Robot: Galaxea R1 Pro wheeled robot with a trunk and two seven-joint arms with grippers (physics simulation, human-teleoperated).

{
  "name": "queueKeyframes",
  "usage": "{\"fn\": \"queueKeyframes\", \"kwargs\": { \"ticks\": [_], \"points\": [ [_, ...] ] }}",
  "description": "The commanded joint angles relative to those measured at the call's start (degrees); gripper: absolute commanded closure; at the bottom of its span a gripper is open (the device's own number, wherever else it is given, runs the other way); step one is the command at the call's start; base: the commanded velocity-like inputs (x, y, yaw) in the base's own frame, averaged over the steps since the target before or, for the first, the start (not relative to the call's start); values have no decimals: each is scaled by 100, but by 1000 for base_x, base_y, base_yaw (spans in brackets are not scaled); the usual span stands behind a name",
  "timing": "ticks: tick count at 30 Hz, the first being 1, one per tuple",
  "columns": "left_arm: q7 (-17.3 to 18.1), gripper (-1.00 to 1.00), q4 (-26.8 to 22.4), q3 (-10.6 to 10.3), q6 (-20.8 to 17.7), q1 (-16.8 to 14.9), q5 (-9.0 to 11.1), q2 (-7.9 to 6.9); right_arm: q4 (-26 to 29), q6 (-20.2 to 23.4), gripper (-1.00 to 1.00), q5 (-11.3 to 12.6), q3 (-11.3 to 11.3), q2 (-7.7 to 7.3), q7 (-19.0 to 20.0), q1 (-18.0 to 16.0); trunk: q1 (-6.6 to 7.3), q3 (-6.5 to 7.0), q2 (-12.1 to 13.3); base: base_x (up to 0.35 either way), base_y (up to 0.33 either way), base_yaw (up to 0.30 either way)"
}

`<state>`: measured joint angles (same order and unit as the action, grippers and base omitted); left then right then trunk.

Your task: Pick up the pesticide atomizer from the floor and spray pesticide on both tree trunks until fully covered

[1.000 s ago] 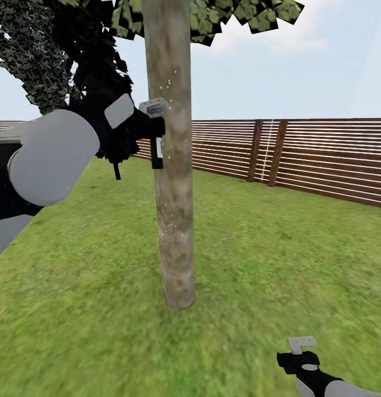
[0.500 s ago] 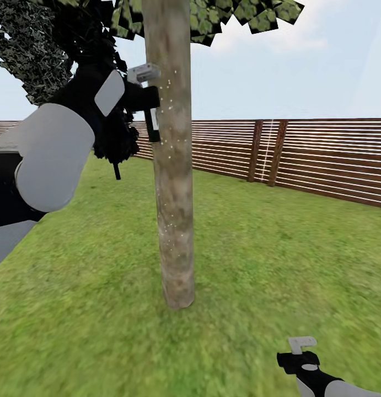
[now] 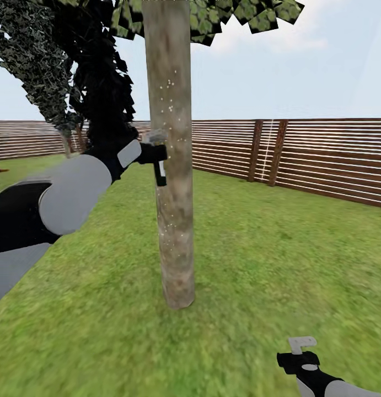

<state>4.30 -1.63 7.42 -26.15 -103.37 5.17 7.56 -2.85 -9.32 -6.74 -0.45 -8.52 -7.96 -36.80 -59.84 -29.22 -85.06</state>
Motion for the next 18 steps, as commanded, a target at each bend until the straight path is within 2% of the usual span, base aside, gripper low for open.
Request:
{"fn": "queueKeyframes", "kwargs": {
  "ticks": [1,3,9,16,18],
  "points": [
    [-11,100,-9,32,131,159,58,0,-25,-35,-100,-62,-8,0,-30,-11,1,-5,-4,0,0,0],
    [-11,100,-5,32,627,647,55,0,-27,-35,-100,-64,-8,0,-30,-11,1,-5,-4,0,0,0],
    [-8,100,-4,32,770,1210,47,0,-28,-35,-100,-64,-8,0,-30,-11,1,-5,-4,0,0,0],
    [-8,100,-4,25,818,1709,34,0,-29,-35,-100,-64,-8,3,-30,-9,1,-5,-4,0,0,0],
    [-8,100,-4,24,1055,1959,30,0,-30,-35,-100,-64,-8,5,-30,-5,1,-5,-4,0,0,0]
  ]
}}
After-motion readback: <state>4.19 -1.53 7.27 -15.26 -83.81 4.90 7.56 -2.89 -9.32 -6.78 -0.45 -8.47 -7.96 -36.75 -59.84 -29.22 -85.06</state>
